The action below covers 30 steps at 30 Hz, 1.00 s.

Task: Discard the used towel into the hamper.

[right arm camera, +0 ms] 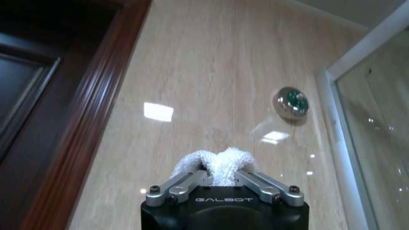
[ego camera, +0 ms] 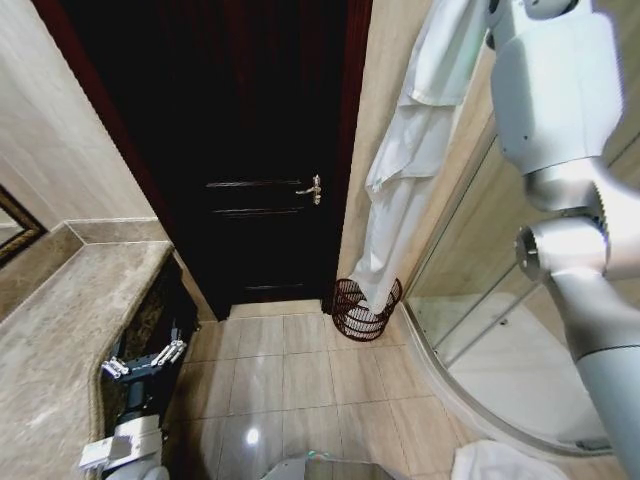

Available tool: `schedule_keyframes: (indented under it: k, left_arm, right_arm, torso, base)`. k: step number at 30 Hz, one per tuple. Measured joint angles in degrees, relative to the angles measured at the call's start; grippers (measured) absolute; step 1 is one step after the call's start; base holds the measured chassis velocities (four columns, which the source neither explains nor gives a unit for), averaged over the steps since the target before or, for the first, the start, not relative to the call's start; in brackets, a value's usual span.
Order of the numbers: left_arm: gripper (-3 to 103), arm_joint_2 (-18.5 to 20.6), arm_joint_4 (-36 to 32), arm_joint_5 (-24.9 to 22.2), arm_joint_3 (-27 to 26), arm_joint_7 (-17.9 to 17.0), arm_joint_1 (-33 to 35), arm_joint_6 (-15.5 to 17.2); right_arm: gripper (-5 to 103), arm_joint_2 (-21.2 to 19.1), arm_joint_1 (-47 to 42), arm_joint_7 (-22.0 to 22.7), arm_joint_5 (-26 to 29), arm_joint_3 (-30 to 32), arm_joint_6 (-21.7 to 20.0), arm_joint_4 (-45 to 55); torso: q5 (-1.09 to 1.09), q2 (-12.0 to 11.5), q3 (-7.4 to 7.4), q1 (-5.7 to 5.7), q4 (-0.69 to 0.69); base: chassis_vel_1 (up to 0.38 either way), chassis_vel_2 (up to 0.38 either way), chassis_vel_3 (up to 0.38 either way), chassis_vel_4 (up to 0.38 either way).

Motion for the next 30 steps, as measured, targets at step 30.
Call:
schedule_keyframes:
  k: [30]
  left_arm:
    - [100, -1.22, -0.88, 1.86, 0.46, 0.37, -0.09, 0.55]
  right_arm:
    - [5, -1.0, -3.0, -1.7, 0.52, 1.07, 3.55, -0.81]
  torso:
    - [0.0, 0.0, -0.01, -0.02, -0.01]
  base:
    - [-0.03, 0.03, 0.03, -0.03]
